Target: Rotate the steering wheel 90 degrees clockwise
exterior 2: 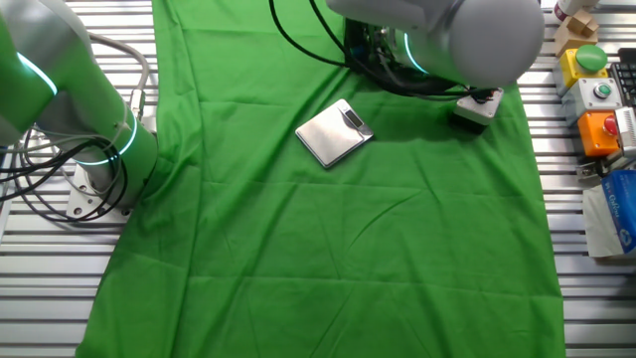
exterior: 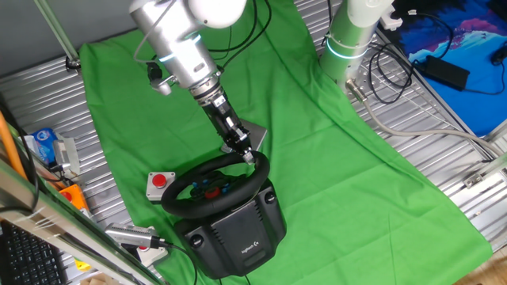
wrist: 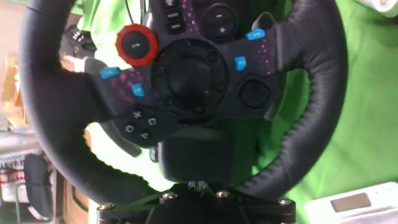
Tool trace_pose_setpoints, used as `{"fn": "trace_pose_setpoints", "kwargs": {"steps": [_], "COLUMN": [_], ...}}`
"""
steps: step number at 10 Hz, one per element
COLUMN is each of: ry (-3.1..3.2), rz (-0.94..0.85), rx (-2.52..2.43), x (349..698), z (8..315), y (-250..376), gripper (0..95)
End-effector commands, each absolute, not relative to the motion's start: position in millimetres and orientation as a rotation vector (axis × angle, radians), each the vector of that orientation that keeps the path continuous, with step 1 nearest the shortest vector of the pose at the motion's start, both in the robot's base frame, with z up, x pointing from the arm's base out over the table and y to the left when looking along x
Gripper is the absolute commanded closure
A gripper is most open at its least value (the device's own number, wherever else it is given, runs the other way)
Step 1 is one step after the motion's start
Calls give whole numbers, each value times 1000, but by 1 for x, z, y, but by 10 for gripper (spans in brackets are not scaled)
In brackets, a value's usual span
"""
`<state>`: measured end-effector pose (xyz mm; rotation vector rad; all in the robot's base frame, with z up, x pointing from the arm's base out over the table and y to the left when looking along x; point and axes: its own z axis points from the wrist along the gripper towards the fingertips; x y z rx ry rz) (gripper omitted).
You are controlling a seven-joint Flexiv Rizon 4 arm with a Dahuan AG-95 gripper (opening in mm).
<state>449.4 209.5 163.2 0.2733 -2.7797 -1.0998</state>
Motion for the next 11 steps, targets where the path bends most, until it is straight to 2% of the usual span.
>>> {"fn": "trace_pose_setpoints", "kwargs": {"steps": [1,7,10,11], "ry": [-2780,-2782,-2797,-2793], "rz": [-1088,-1084,-1060,-1064], "rx": [296,368,476,441], "x": [451,453,452,451], "z": [162,159,161,161], "y": [208,200,197,196], "gripper": [950,950,380,380]}}
